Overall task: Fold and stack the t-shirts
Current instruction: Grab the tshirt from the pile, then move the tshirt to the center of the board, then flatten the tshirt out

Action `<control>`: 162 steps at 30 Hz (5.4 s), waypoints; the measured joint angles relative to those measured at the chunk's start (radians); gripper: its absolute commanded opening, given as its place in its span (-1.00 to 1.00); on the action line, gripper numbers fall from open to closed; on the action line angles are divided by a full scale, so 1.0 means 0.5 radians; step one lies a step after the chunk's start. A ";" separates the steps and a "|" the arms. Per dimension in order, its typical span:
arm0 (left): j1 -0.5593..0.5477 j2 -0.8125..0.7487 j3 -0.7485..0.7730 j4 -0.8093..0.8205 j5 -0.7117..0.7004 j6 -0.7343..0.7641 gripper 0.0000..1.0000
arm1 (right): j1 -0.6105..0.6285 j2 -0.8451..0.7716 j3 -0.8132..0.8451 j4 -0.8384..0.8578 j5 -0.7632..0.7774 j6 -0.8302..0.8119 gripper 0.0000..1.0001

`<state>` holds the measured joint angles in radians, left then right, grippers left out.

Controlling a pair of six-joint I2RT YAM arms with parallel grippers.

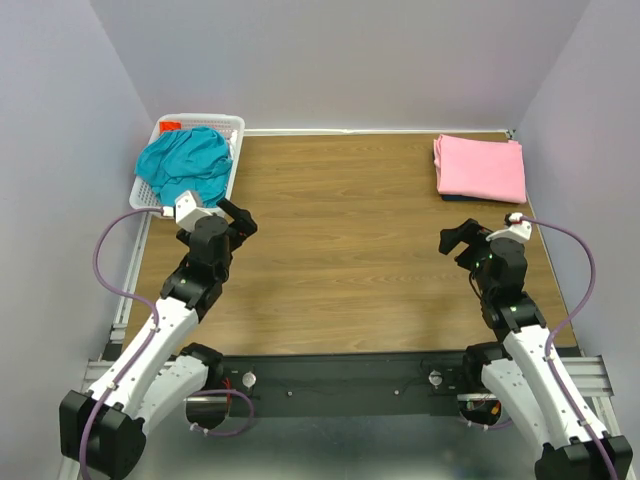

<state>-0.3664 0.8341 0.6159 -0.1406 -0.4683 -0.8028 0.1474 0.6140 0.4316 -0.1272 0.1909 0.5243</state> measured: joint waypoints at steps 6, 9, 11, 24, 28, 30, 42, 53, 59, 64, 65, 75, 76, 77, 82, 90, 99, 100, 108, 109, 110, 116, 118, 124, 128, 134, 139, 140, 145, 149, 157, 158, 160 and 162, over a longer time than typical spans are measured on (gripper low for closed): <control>0.111 0.095 0.076 0.009 -0.056 -0.012 0.97 | 0.000 0.001 0.001 0.000 0.044 0.079 1.00; 0.302 0.262 0.185 0.059 -0.005 0.051 0.97 | 0.000 0.001 0.001 0.000 0.060 0.125 1.00; 0.477 0.487 0.369 0.100 0.068 0.112 0.97 | 0.000 0.004 0.001 0.000 0.065 0.155 1.00; 0.956 2.312 2.114 -0.018 0.539 0.604 0.76 | 0.000 0.237 0.002 0.010 -0.024 0.137 1.00; 0.961 2.746 2.568 -0.220 0.591 0.706 0.69 | 0.000 0.253 0.002 0.012 -0.047 0.124 1.00; 0.960 2.876 2.681 -0.307 0.594 0.748 0.63 | 0.000 0.264 0.002 0.012 -0.049 0.117 1.00; 0.957 3.101 3.085 -0.507 0.594 0.830 -0.19 | 0.000 0.359 0.010 0.012 -0.063 0.100 1.00; 0.955 3.153 3.136 -0.549 0.603 0.851 -1.00 | 0.000 0.358 0.010 0.012 -0.073 0.100 1.00; 0.951 2.995 3.072 -0.607 0.603 0.875 -1.00 | 0.000 0.354 0.010 0.013 -0.098 0.100 1.00; 0.941 2.685 2.995 -0.607 0.606 0.896 -1.00 | 0.000 0.349 0.010 0.012 -0.117 0.100 1.00; 0.940 2.626 2.992 -0.606 0.608 0.897 -1.00 | 0.000 0.346 0.010 0.012 -0.119 0.100 1.00; 0.843 2.055 2.986 -0.590 0.645 0.921 -1.00 | 0.000 0.262 0.010 0.012 -0.163 0.100 1.00; 0.814 1.997 2.985 -0.589 0.645 0.925 -1.00 | 0.000 0.259 0.010 0.012 -0.167 0.100 1.00; 0.780 1.942 2.982 -0.585 0.642 0.929 -1.00 | 0.000 0.256 0.010 0.013 -0.173 0.099 1.00; 0.446 1.623 2.948 -0.534 0.530 0.986 -1.00 | 0.000 0.235 0.010 0.013 -0.214 0.099 1.00; -0.122 1.032 2.550 -0.220 0.556 1.036 -1.00 | 0.000 0.147 0.010 0.013 -0.257 0.100 1.00; -0.348 0.913 1.819 0.091 0.694 0.878 0.39 | 0.000 0.080 0.010 0.013 -0.269 0.084 1.00; -0.349 0.954 1.759 0.097 0.691 0.837 0.56 | 0.000 0.080 0.010 0.013 -0.269 0.079 1.00; -0.333 1.454 1.490 -0.370 0.285 0.617 0.95 | 0.000 0.319 0.048 0.014 -0.374 0.022 1.00; -0.328 1.430 1.434 -0.397 0.255 0.596 0.96 | 0.000 0.364 0.053 0.014 -0.400 0.012 1.00; -0.317 1.377 1.347 -0.402 0.222 0.562 0.95 | 0.001 0.413 0.053 0.014 -0.433 0.005 1.00; -0.283 0.875 0.826 -0.419 0.175 0.330 0.95 | 0.097 0.550 0.064 0.013 -0.535 -0.015 1.00; -0.283 0.776 0.683 -0.430 0.181 0.244 0.95 | 0.169 0.584 0.082 0.011 -0.540 -0.021 1.00; -0.283 0.650 0.108 -0.560 0.345 -0.063 0.95 | 0.535 0.741 0.138 -0.003 -0.507 -0.018 0.96; -0.283 0.483 -0.104 -0.637 0.465 -0.206 0.95 | 0.720 0.851 0.138 -0.035 -0.504 0.005 0.94; -0.283 0.283 -0.239 -0.637 0.562 -0.349 0.95 | 0.881 0.934 0.138 -0.071 -0.495 0.050 0.92; -0.283 0.356 -0.287 -0.575 0.656 -0.379 0.88 | 0.936 0.983 0.138 -0.059 -0.495 0.103 0.67; -0.283 0.385 -0.297 -0.551 0.669 -0.379 0.86 | 0.938 0.989 0.137 -0.053 -0.495 0.109 0.63; -0.283 0.520 -0.288 -0.397 0.722 -0.376 0.53 | 0.952 1.028 0.137 0.016 -0.497 0.157 0.46; -0.283 0.620 -0.259 -0.347 0.728 -0.352 -0.03 | 0.967 1.106 0.119 0.082 -0.503 0.188 0.08; -0.283 0.723 -0.231 -0.343 0.720 -0.315 -1.00 | 0.975 1.126 0.114 0.115 -0.438 0.229 -0.85; -0.283 0.723 -0.221 -0.349 0.710 -0.306 -1.00 | 0.975 1.121 0.114 0.116 -0.420 0.225 -0.97; -0.283 0.722 -0.163 -0.396 0.678 -0.277 -1.00 | 0.975 1.106 0.124 0.110 -0.357 0.221 -0.99; -0.283 0.716 -0.057 -0.426 0.623 -0.243 -1.00 | 0.976 1.093 0.171 0.091 -0.263 0.213 -0.99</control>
<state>-0.5079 1.1923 0.5873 -0.3538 -0.1570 -0.9241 0.6353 1.1606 0.5171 -0.0818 0.0593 0.6308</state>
